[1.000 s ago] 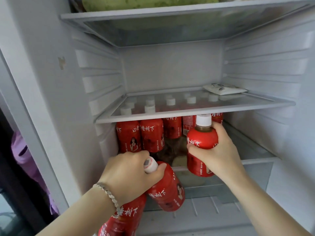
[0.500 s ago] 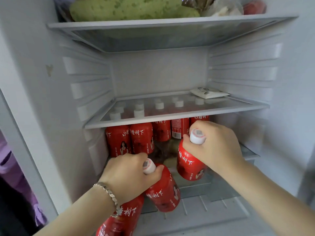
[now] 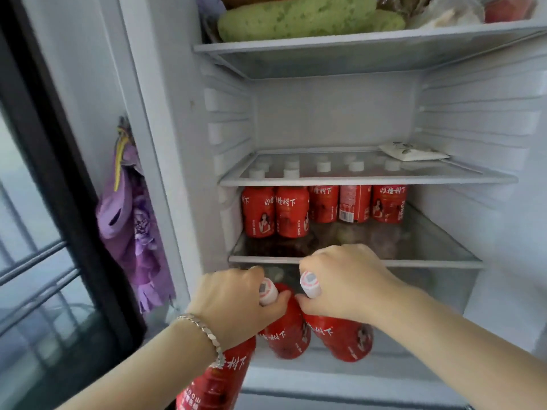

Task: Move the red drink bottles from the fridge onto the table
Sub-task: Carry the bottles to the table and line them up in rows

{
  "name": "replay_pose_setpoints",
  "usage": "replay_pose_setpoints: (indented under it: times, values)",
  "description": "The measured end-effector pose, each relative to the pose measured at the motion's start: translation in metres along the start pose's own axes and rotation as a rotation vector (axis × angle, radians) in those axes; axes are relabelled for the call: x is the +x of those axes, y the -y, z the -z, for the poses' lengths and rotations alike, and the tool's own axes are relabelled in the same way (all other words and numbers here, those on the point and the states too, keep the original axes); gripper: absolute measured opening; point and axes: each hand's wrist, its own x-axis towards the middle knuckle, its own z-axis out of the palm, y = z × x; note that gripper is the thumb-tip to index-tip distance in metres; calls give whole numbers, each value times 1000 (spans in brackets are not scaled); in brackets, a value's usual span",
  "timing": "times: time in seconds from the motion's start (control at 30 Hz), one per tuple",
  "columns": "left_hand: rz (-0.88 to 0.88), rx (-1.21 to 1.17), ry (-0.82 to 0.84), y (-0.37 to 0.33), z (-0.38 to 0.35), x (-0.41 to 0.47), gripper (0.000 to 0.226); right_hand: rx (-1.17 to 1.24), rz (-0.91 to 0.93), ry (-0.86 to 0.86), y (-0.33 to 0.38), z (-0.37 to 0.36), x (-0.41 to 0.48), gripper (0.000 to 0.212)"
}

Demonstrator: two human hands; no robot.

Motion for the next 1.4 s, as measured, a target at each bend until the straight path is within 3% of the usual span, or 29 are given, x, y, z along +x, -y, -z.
replay_pose_setpoints:
  times: [0.33,0.57,0.67,0.8,1.1,1.4]
  values:
    - [552,168,103,-5,40,-204,51,249,457,31,124,-17,-35,29]
    - [996,358,201,-58,107,-398,46,340,837,78,273,-10,-120,35]
    - [1095,434,175,-96,141,-483,45,368,1052,66,344,3,-179,33]
    - [1360,422,298,-162,184,-607,45,416,1302,72,437,41,-280,38]
    - [1790,579,215,-382,278,-873,45,516,1752,153,591,174,-576,37]
    - [2271,665,183,-585,372,-1049,47,615,2124,213,697,299,-852,27]
